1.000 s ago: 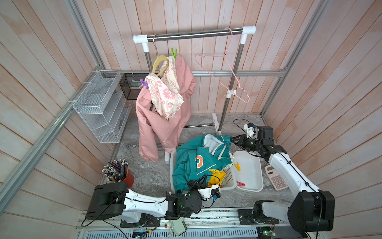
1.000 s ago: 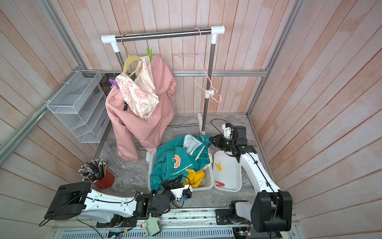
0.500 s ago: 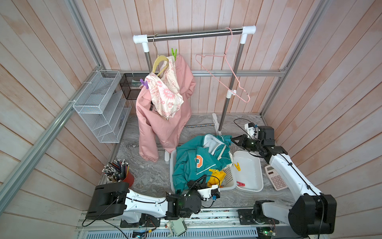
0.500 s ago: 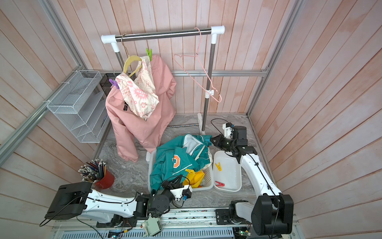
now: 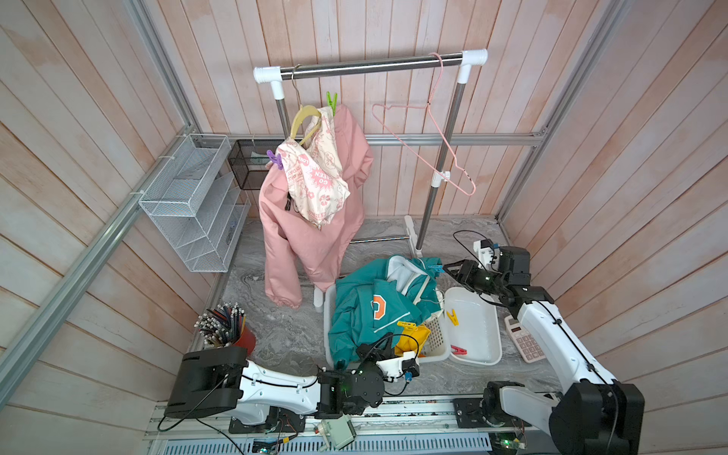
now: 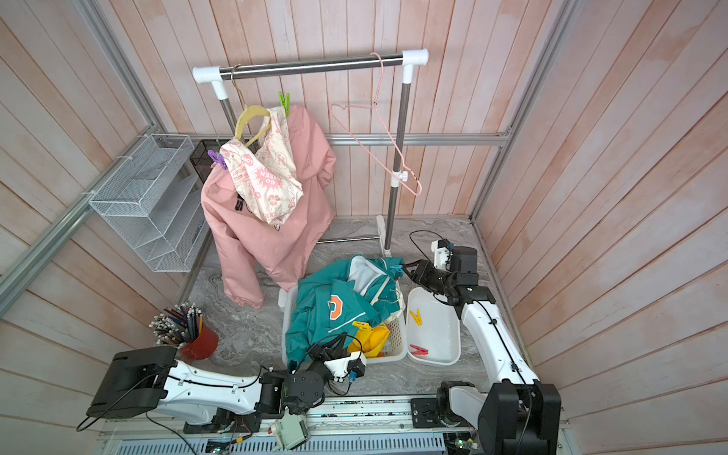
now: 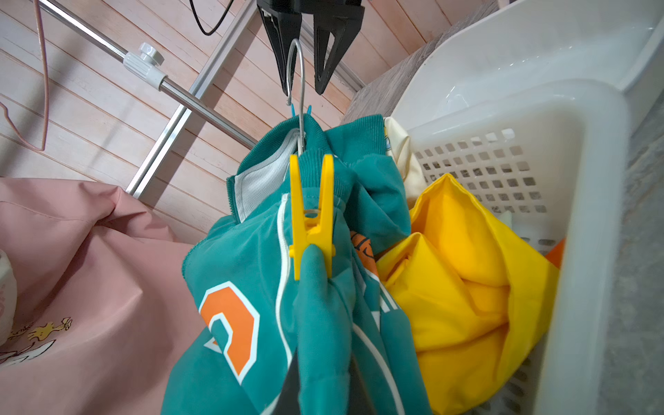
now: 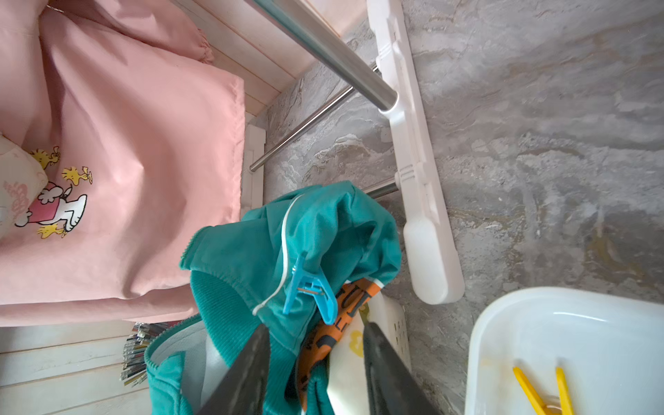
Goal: Remove the clothespins securing jackets to the hanger
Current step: Remove the clothespin from the hanger.
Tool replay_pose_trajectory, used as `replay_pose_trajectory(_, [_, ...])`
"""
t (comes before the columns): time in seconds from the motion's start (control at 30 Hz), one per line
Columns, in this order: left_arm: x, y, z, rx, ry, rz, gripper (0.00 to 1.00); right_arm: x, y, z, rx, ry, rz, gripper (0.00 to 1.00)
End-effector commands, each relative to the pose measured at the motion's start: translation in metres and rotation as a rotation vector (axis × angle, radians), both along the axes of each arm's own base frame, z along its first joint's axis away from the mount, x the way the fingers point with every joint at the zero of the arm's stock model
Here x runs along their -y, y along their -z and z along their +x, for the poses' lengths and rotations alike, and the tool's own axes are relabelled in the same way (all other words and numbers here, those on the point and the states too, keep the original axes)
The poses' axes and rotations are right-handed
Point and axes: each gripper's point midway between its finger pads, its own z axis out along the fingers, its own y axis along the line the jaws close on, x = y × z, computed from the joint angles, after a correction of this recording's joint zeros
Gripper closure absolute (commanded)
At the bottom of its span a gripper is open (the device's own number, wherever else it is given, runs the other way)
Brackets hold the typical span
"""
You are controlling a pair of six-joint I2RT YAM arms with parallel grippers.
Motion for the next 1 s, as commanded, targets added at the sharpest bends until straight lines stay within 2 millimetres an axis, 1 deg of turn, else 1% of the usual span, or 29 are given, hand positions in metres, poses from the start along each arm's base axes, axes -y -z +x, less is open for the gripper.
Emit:
replay_pose_trajectory(0.0, [-0.007,0.012,0.003,0.004,-0.035,0.042,1.00,-0.007,-0.002,0.000,0.005,-0.035,0.043,0.54])
replay_pose_trajectory(0.13, [-0.006,0.014,0.003,0.007,-0.033,0.054,1.00,-0.011,-0.002,0.003,0.005,-0.046,0.052,0.49])
replay_pose_trajectory(0.4, [-0.005,0.015,0.004,0.016,-0.035,0.063,1.00,-0.021,0.006,0.006,-0.022,-0.069,0.074,0.49])
replay_pose_trajectory(0.83, [-0.005,0.017,0.004,0.024,-0.028,0.071,1.00,-0.021,0.007,0.023,-0.015,-0.071,0.050,0.56])
replay_pose_trajectory(0.97, [-0.005,0.018,0.003,0.022,-0.027,0.070,1.00,-0.021,0.008,0.023,-0.017,-0.073,0.050,0.58])
